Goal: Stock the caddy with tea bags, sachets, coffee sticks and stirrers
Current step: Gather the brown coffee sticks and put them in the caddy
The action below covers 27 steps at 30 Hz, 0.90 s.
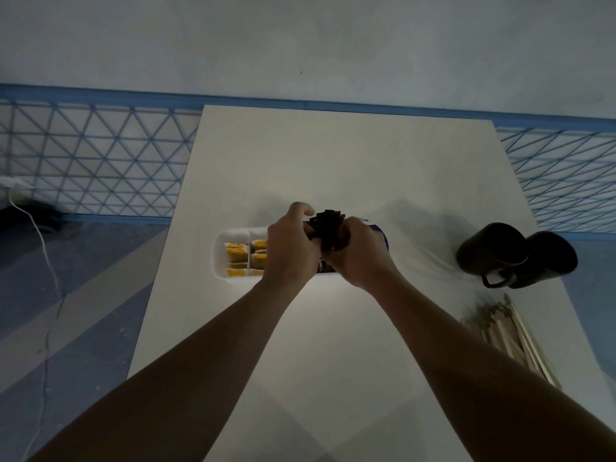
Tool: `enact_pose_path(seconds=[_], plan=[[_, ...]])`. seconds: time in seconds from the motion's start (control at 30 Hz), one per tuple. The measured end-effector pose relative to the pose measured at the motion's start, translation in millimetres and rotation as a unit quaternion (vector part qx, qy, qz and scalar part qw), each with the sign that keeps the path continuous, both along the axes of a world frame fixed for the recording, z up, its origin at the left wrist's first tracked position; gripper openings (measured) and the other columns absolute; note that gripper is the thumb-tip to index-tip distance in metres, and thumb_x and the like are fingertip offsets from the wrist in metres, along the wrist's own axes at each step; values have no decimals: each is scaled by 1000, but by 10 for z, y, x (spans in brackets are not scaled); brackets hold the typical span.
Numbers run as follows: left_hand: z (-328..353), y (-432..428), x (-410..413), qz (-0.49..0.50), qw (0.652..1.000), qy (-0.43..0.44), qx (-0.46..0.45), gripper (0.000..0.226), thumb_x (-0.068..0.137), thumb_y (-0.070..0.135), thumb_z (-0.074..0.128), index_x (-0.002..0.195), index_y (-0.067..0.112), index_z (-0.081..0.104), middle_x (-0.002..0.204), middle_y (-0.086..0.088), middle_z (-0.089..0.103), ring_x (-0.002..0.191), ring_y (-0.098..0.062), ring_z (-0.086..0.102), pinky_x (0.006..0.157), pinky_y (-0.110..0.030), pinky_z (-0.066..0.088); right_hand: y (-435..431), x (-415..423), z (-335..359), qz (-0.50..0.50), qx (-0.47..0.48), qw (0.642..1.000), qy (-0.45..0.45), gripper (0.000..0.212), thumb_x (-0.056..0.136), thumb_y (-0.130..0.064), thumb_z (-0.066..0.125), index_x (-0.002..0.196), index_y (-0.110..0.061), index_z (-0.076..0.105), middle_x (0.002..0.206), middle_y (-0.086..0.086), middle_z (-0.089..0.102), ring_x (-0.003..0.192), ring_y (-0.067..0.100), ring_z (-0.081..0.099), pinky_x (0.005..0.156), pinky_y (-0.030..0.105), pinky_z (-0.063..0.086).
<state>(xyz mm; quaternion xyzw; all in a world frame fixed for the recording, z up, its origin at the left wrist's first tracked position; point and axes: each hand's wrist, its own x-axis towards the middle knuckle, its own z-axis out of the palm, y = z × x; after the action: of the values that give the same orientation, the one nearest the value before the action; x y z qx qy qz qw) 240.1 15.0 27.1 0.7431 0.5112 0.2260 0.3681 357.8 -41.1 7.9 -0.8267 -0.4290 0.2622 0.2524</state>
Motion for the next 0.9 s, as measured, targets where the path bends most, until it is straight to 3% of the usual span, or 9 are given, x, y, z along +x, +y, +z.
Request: enact_pose_path(seconds=[0.1,0.23,0.37,0.5,0.57,0.7,0.77,0.83,0.9], plan=[[-37,46,9,-17,999,34,11,51,83,4,70,131,15,55,108,-9,65,96,-18,62,75,-17,41,7,76,70,-55,47,996,55,49,79,-23,80,117,-19,50,91,-6,61,80,12,64,51,17,44],[-52,88,10,-28,997,62,21,54,85,6,67,136,12,55,120,-12,55,106,-22,58,81,-11,34,53,157,79,-8,64,998,25,77,81,-26,78,145,-40,37,124,-3,57,100,19,63,78,25,47],[-64,126,31,-60,996,64,19,57,84,4,66,139,10,53,133,-12,55,121,-24,54,93,-11,31,60,142,77,34,69,997,19,52,90,-17,69,138,-31,57,131,-4,61,103,16,64,96,27,49],[-64,143,49,-90,993,73,9,60,87,9,65,144,11,47,137,-12,58,127,-25,52,105,-24,35,12,91,78,84,129,988,-4,35,91,-4,65,119,-23,73,111,-5,70,70,-8,58,73,0,41],[-66,153,64,-99,991,87,2,61,88,12,66,145,12,44,132,-12,61,123,-28,55,101,-28,40,10,116,69,73,115,991,6,41,91,-5,65,127,-25,68,118,-5,69,67,-9,57,69,0,40],[-72,183,84,-99,990,96,-7,55,85,11,67,137,11,52,120,-12,66,112,-29,60,85,-28,45,12,174,41,16,33,995,98,66,91,-11,66,149,-28,40,121,-9,64,62,2,59,58,18,47],[-83,195,84,-96,992,87,-2,45,84,9,68,128,12,58,115,-9,68,107,-26,62,81,-24,43,18,178,40,21,28,993,109,56,91,-8,64,143,-24,50,93,-5,71,56,1,59,49,12,42],[-87,189,77,-91,993,71,6,41,84,9,69,123,14,62,112,-6,70,105,-22,63,81,-19,41,21,169,61,25,49,994,97,45,90,-4,64,131,-23,62,67,-10,65,51,-2,58,46,7,39],[-86,175,67,-81,995,51,13,41,84,10,70,124,16,63,114,-3,70,106,-19,63,82,-15,38,13,147,82,31,75,994,69,42,88,-1,64,123,-22,67,65,-16,62,56,-6,59,51,4,40]])
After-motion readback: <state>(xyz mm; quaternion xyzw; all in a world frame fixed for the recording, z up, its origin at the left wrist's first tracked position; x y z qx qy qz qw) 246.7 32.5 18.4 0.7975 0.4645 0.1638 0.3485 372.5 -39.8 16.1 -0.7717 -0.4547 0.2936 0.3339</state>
